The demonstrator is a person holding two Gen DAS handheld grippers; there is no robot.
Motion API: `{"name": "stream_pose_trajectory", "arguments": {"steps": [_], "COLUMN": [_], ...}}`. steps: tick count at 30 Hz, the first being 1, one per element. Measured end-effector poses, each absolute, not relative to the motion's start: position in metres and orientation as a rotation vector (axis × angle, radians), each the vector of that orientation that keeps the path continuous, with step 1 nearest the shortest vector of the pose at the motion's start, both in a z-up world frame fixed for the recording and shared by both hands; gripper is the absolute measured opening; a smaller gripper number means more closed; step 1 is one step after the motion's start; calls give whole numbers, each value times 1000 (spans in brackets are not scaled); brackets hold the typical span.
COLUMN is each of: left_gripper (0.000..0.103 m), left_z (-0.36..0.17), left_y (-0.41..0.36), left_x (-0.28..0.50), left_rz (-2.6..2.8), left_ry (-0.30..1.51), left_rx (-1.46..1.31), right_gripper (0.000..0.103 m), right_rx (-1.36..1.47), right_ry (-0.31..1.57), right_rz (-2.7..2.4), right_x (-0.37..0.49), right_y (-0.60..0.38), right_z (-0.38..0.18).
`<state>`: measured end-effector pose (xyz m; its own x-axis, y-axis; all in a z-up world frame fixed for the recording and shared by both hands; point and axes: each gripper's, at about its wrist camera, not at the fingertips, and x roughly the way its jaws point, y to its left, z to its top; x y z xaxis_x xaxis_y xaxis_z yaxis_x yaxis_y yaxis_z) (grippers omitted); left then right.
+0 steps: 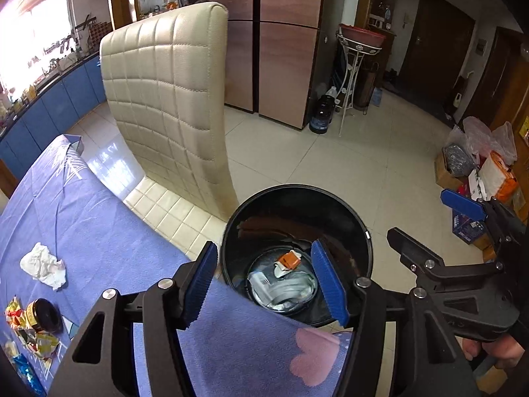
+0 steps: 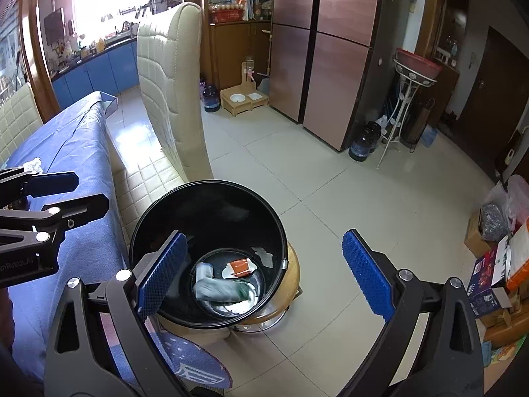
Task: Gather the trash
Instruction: 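Release the carton and lid into the bin and return to the table, then grasp the blue cup with the left tool while the right tool grasps the checkered wrapper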
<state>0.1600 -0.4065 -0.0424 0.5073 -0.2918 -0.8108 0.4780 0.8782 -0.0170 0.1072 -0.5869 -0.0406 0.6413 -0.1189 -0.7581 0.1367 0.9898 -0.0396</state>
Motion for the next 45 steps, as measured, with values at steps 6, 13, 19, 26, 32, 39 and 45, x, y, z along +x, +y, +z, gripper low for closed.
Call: {"name": "stream_pose_trajectory", "arguments": {"steps": [6,13,19,26,32,39,45], "left_gripper": [58,58,58,58,58,58,71], "left_z": [-42,-38,-33,-30,-36,-39,-44], "left_y": [-367,-292,-231,-156,-96,-38,4], "left_x": [155,144,133,110,89,62,37], "left_rz": [-377,-224,-110,46,174,286,412], "left_ry": [931,935,926,916,927,937,933], "left_rx": [191,111,60,-4,-69,-151,-196], "right_gripper": [94,94,94,94,94,94,92], "right_rx": [5,-52,-125,-189,-245,-297,-340], "right_ry": [845,835,812,793,780,765,753], "right_rz": [-68,70,207,346,470,588,647], "right_x": [118,132,140,144,143,134,131], "right_y": [-558,-495,-423,-349,-287,-223,-180], "right_z": [-38,-36,-28,-24,-23,-25,-30]}}
